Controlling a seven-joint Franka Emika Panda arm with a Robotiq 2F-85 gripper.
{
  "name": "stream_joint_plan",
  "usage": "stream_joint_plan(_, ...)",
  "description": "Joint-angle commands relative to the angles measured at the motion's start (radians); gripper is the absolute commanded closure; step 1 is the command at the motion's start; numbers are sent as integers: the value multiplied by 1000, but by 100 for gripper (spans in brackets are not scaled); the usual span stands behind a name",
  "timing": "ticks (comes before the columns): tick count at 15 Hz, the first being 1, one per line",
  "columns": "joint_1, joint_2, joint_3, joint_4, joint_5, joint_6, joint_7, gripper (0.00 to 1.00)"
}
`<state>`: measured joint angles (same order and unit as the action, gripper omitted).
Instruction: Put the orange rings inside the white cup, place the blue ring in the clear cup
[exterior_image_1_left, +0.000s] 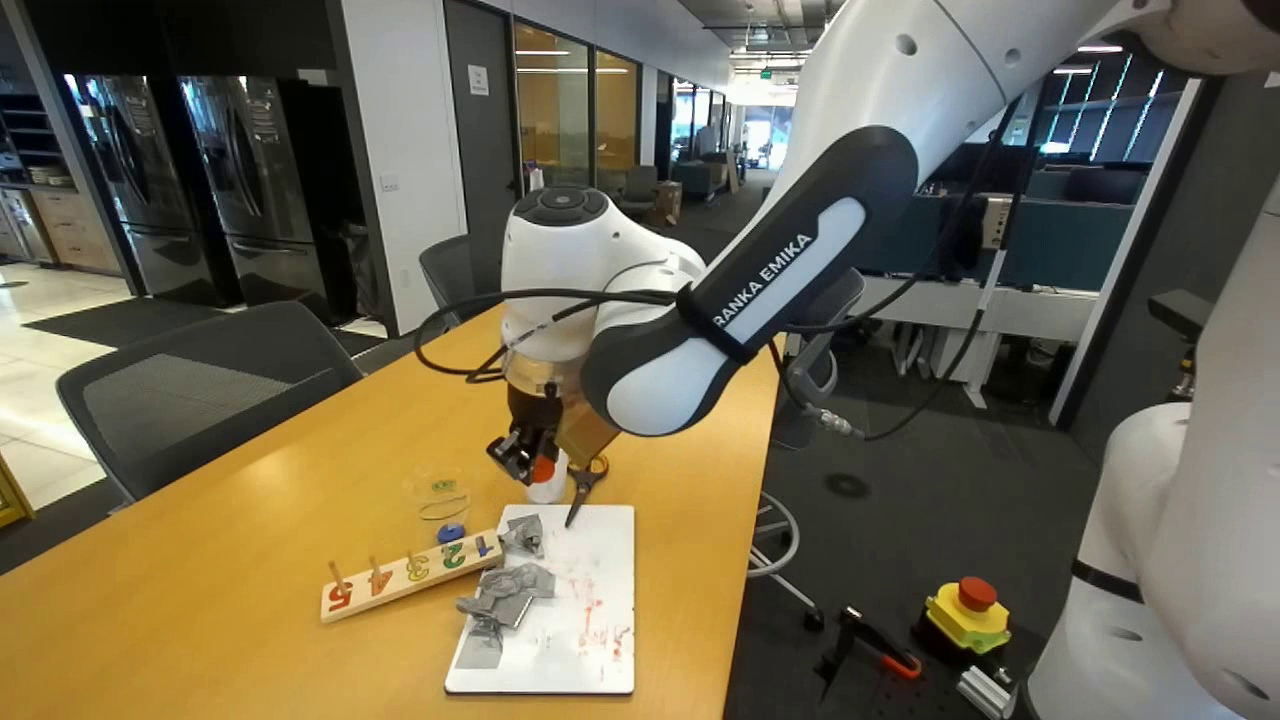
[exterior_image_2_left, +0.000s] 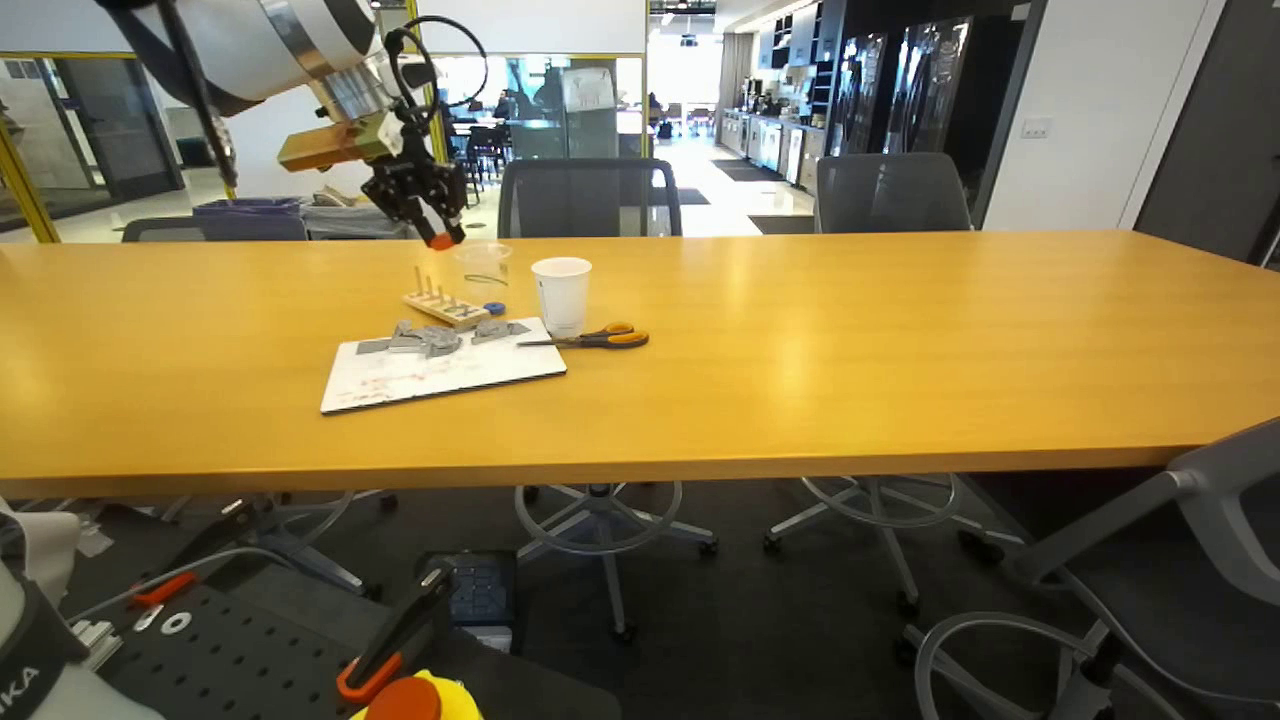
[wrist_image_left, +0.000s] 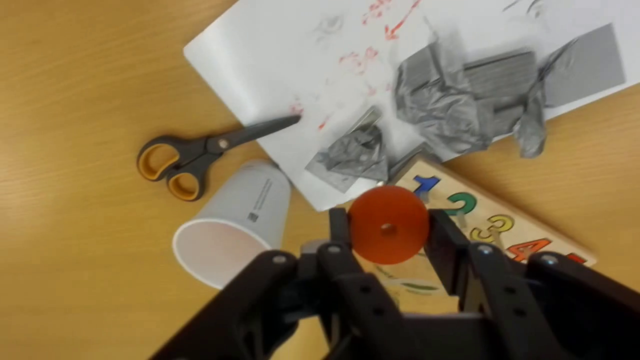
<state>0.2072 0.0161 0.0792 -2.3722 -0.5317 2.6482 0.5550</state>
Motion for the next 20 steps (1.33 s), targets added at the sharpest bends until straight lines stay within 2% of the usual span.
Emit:
stream_joint_plan(1, -58, 60, -12, 93, -27, -7, 13, 83)
stream_joint_plan(5, -84, 152, -47, 177, -9, -6, -8, 83)
stream_joint_plan(12, -67, 300, -113, 338, 37, -6, -37, 83)
stream_joint_plan(16, -67, 345, -131, 389, 80, -8, -68, 83)
stream_joint_plan(17, -69, 353, -132, 397, 100, -12, -83, 67)
stream_joint_plan(18, -70, 360, -131, 404, 121, -18, -98, 33)
stream_joint_plan(19, -76, 364, -125, 408, 152, -24, -123, 32)
stream_joint_plan(20, -79, 367, -121, 412, 178, -29, -145, 27)
